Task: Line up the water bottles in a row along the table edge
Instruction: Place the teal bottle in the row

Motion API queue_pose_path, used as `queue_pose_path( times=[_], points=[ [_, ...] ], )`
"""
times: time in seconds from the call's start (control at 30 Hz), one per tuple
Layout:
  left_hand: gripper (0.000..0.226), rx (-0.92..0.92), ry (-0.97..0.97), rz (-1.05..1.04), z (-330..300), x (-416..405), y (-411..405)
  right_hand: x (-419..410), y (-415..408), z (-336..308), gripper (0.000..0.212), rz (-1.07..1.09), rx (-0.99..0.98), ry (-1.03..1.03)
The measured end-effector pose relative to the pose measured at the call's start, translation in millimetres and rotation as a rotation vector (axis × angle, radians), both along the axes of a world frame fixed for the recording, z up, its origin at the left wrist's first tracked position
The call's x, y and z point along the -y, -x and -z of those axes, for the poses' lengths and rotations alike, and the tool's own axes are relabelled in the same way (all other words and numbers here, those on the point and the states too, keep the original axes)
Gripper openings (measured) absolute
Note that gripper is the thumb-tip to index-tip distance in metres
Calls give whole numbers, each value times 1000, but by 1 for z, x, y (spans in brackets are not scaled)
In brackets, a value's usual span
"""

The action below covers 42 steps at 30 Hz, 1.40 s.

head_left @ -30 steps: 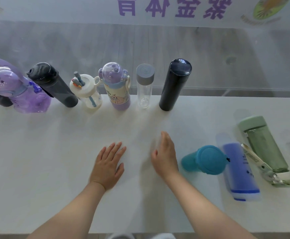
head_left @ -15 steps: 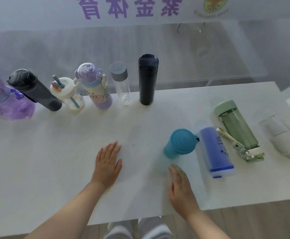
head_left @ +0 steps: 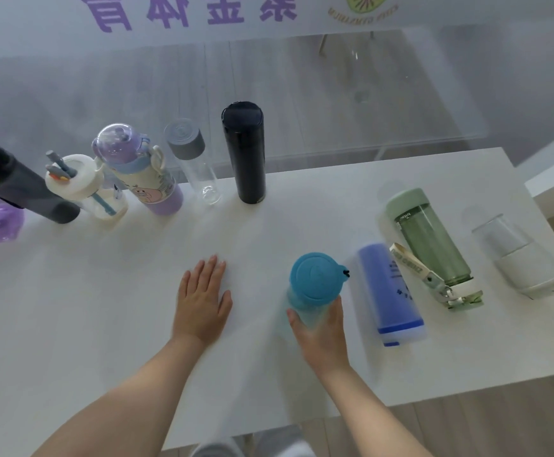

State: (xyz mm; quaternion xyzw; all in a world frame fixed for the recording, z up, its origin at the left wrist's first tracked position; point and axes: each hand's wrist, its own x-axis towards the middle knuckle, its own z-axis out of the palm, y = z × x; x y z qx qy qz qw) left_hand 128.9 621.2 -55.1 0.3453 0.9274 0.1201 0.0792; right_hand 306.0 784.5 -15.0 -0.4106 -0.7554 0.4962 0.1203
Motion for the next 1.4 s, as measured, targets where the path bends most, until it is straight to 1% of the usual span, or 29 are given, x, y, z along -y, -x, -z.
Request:
queue_pose_path(
  times=[0.2, 0.37, 0.53, 0.67, 0.8, 1.0, 1.23, 1.4],
  points=[
    [60, -7, 22, -5, -1, 0, 1, -4, 12, -1, 76, 50, -104, 41],
    [61, 9, 31, -11, -2, 0, 1, -8, 12, 1, 65, 59, -110, 46],
    [61, 32, 26, -12, -3, 0, 2, -24, 24, 4, 60, 30, -92, 46],
    [61, 46, 31, -18, -3, 0, 4, -44, 42, 9, 64, 12, -74, 36],
    [61, 52, 35, -10, -4, 0, 6, -68, 72, 4, 55, 29, -97, 34],
    [61, 62, 26, -5, -2, 0, 6, -103, 128, 2, 63, 34, -105, -15],
    [62, 69, 21, -1, -2, 1, 5, -128, 185, 1, 61, -1, -68, -47],
    [63, 72, 15, 1, -2, 0, 6, -137, 208, -1, 64, -15, -69, -64]
  ],
)
